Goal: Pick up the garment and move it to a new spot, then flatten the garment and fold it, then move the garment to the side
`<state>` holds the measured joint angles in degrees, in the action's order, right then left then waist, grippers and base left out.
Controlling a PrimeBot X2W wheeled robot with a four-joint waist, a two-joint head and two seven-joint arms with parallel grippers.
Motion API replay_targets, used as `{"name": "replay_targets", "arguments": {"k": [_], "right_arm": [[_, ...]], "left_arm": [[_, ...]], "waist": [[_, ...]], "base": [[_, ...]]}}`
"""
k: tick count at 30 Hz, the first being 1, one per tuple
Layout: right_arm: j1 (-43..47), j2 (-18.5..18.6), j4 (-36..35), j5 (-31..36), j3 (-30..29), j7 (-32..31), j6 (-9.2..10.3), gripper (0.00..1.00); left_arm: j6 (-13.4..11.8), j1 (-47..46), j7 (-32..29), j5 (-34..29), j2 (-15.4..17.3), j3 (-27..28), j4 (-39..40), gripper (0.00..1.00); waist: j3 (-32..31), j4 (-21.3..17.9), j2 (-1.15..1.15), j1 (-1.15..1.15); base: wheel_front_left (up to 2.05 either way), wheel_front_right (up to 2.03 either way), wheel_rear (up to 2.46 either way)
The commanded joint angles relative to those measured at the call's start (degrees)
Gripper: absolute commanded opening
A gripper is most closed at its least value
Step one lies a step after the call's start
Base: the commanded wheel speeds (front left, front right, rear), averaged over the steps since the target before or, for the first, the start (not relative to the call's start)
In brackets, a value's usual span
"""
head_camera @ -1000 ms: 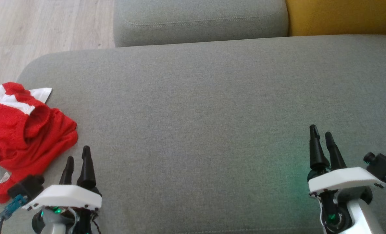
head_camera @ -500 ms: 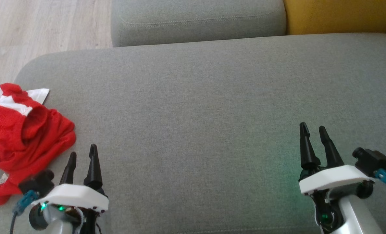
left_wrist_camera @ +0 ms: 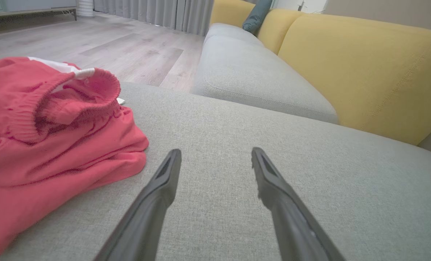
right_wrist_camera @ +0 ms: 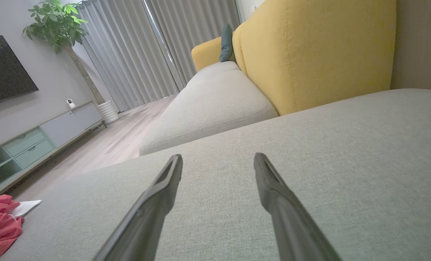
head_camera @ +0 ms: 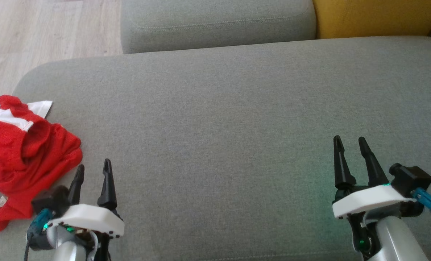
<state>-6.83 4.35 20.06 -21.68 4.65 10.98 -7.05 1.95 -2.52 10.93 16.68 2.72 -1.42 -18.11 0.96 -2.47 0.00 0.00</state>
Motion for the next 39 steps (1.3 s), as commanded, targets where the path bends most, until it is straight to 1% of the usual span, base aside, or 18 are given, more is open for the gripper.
{"name": "replay_targets", "arguments": {"k": [1,20,28,39], "right_arm": [[-3.38,-0.04,-1.61,2.27,0.83,0.99,-0.38,1.00],[-4.36,-1.03,-0.07,14.23,-0.16,4.02,-0.44,1.00],[-4.25,-1.27,-0.16,14.07,-1.40,4.02,-0.44,1.00],[-4.22,-1.43,-1.28,14.55,-2.03,4.02,-0.44,1.00]], "left_arm": [[-0.48,-2.73,1.06,-2.12,0.98,1.13,1.86,1.00],[-2.09,-2.49,4.07,-14.24,0.68,2.14,1.23,1.00],[-2.35,-2.57,4.07,-13.30,0.41,3.18,1.27,1.00],[-1.83,-2.77,4.07,-13.54,0.25,3.55,1.49,1.00]], "waist": [[-0.08,-0.07,0.00,0.00],[0.06,-0.45,0.00,0.00],[0.26,-0.25,0.00,0.00],[0.39,0.53,0.00,0.00]], "base": [[0.00,0.00,0.00],[0.00,0.00,0.00],[0.00,0.00,0.00],[0.00,0.00,0.00]]}}
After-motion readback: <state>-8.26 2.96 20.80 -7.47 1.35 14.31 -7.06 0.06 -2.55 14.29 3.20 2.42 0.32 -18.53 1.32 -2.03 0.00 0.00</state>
